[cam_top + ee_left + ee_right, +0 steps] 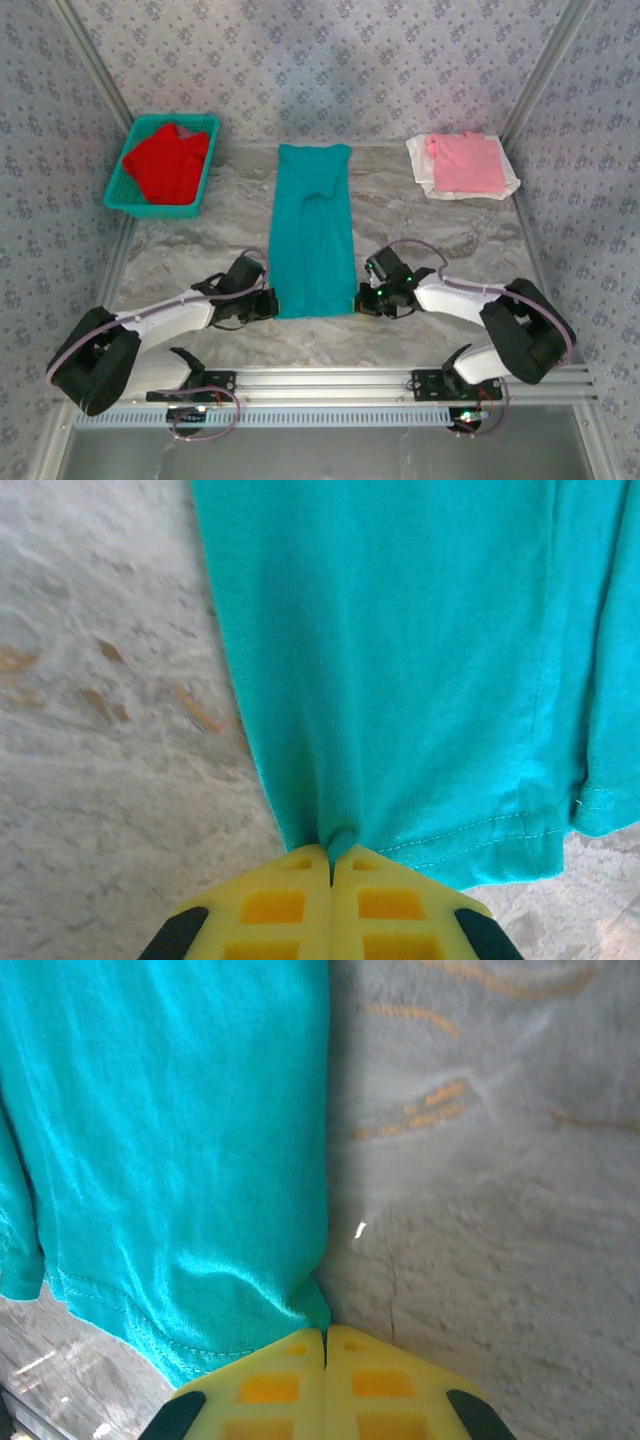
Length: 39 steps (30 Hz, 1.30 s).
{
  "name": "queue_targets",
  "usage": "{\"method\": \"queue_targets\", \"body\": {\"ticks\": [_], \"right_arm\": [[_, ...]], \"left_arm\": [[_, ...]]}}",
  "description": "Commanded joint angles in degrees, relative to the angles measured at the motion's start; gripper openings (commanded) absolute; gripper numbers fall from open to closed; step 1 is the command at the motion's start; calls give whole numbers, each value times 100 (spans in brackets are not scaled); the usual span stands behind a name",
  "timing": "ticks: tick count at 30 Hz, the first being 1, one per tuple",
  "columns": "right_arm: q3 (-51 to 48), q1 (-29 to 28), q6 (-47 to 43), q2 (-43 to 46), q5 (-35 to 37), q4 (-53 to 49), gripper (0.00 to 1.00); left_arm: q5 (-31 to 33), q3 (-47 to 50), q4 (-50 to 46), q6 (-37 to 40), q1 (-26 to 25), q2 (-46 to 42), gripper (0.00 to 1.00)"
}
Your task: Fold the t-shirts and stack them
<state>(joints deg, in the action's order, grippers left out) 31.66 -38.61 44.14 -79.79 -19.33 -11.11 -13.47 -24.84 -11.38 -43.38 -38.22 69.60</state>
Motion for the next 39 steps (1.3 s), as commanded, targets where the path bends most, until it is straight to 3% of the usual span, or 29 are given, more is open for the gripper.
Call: {"method": "queue_targets", "body": {"ticks": [1, 10, 18, 28, 39], "right_arm": [[-310, -115, 4, 300, 50, -453, 0], [-608, -290, 176, 856, 30, -481, 0], [-11, -243, -27, 957, 93, -398, 0], [868, 313, -464, 687, 114, -353, 0], [2454, 943, -1267, -926, 231, -62, 0]], "left_arm": [[176, 238, -657, -192, -215, -168, 0], [178, 512, -1007, -544, -535, -932, 0], [261, -364, -1687, -100, -416, -1173, 0], [-352, -1420, -1583, 749, 684, -453, 0], [-612, -3166, -1117, 1799, 1563, 1462, 0]]}}
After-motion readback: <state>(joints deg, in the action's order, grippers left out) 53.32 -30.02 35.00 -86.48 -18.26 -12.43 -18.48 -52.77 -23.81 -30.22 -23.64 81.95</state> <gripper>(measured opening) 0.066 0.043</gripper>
